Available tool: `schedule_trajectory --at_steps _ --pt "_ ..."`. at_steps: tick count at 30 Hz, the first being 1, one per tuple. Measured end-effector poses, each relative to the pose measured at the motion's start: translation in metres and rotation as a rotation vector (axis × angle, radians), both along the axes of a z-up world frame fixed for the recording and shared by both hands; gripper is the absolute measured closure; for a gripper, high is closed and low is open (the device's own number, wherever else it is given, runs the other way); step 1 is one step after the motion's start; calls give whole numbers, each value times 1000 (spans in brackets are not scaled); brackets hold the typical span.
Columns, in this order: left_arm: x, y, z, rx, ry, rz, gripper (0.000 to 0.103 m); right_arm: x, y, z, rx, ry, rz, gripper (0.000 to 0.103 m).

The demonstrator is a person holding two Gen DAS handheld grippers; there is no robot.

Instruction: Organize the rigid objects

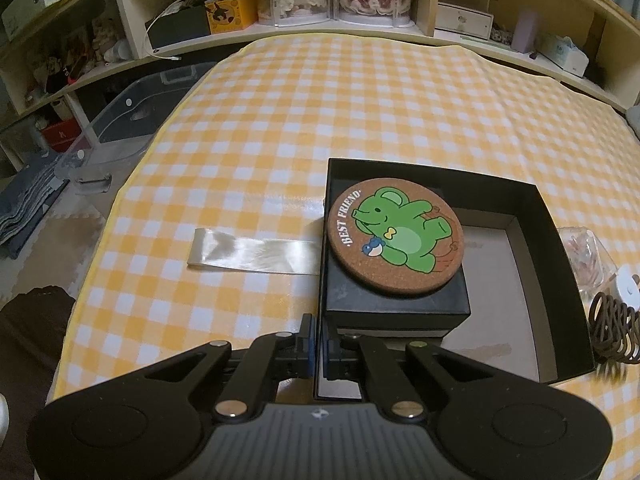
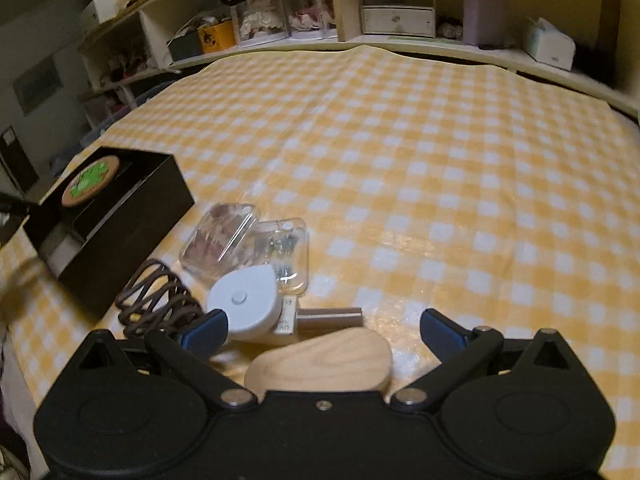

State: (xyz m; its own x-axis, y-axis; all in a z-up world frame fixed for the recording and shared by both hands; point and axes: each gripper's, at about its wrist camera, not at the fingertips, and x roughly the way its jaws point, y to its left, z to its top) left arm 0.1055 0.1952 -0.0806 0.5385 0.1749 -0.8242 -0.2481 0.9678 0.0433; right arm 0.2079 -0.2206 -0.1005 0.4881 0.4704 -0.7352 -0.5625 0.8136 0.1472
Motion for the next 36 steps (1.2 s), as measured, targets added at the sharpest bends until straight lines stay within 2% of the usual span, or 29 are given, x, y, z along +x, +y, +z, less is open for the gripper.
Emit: schedule_trajectory --at_steps 5,9,13,15,19,22,25,28,33,36 --pt "-1 -1 0 -3 3 -2 100 5 3 -12 48 90 32 0" --pt "0 0 0 -6 3 -2 100 -8 13 -12 24 118 157 0" --pt "0 0 0 -9 3 -1 100 -17 20 -5 30 205 249 0" --pt "0 0 0 -9 3 -1 100 -22 23 -2 -3 181 269 0" --pt "0 0 0 -8 4 -1 100 -21 23 2 -92 6 197 0" --pt "0 -1 -1 0 7 -3 100 -5 16 -4 -77 27 118 0" --pt "1 -1 -1 3 11 -3 100 4 12 -15 -60 69 96 0" --pt "-1 0 -1 0 11 -3 100 3 14 -23 -77 109 133 0" --pt "0 -2 -1 2 13 -5 100 -9 21 -15 -57 219 250 0" --pt "0 -1 -2 1 12 -4 100 -17 30 -12 -117 171 243 0"
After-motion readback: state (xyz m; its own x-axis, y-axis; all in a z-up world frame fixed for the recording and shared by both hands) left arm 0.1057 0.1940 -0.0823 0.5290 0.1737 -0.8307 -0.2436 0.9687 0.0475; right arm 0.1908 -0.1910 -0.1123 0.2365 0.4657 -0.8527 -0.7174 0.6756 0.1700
